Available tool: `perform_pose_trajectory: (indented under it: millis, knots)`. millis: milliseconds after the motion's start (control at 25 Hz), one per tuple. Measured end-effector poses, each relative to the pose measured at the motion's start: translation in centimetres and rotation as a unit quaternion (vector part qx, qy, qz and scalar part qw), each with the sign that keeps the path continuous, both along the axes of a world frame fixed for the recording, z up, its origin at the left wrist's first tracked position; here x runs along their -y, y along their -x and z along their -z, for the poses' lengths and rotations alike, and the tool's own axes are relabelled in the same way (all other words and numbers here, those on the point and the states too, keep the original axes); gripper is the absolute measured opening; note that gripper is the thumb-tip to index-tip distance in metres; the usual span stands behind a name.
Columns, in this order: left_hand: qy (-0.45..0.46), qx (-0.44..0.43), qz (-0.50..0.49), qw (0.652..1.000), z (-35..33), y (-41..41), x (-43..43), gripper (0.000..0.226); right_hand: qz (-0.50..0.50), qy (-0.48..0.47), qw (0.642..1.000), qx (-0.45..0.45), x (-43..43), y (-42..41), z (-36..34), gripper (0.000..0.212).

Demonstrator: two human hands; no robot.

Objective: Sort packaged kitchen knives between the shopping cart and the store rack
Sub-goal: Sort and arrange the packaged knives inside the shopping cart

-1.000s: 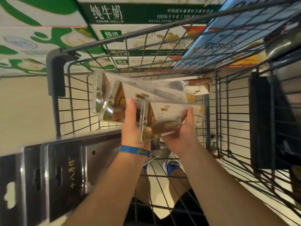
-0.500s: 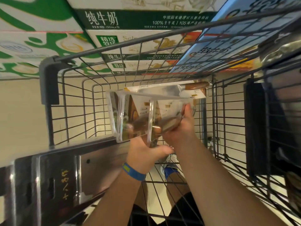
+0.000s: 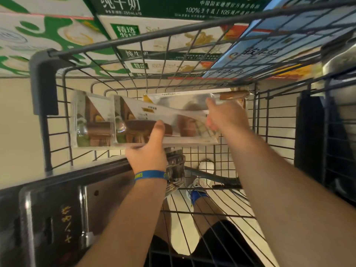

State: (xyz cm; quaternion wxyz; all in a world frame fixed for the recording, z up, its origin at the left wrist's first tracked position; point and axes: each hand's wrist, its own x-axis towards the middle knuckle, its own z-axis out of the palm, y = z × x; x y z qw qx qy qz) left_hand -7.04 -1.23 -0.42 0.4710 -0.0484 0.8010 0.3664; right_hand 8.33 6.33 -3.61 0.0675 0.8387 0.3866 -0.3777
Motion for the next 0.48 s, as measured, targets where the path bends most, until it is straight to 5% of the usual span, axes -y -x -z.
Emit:
perform_pose_trajectory:
  millis: [80, 240, 360, 480]
  knots:
    - [-0.025, -0.025, 0.014, 0.999, 0.5, -0.1, 0.8, 0.07, -0.117, -0.068, 0.99, 0.038, -3.1, -0.6, 2.6, 0.036]
    - [-0.142, -0.02, 0.057, 0.988, 0.4, -0.6, 1.8, 0.035, -0.366, -0.032, 0.928, 0.061, -4.6, 0.4, 7.1, 0.065]
    - [-0.184, 0.005, 0.083, 0.979, 0.5, -0.1, 2.2, 0.026, -0.425, -0.023, 0.898, 0.112, -2.1, -0.3, 8.3, 0.091]
    - [-0.209, 0.028, 0.092, 0.973, 0.7, 0.3, 2.4, 0.023, -0.424, 0.026, 0.895, 0.136, 0.2, -1.1, 8.6, 0.095]
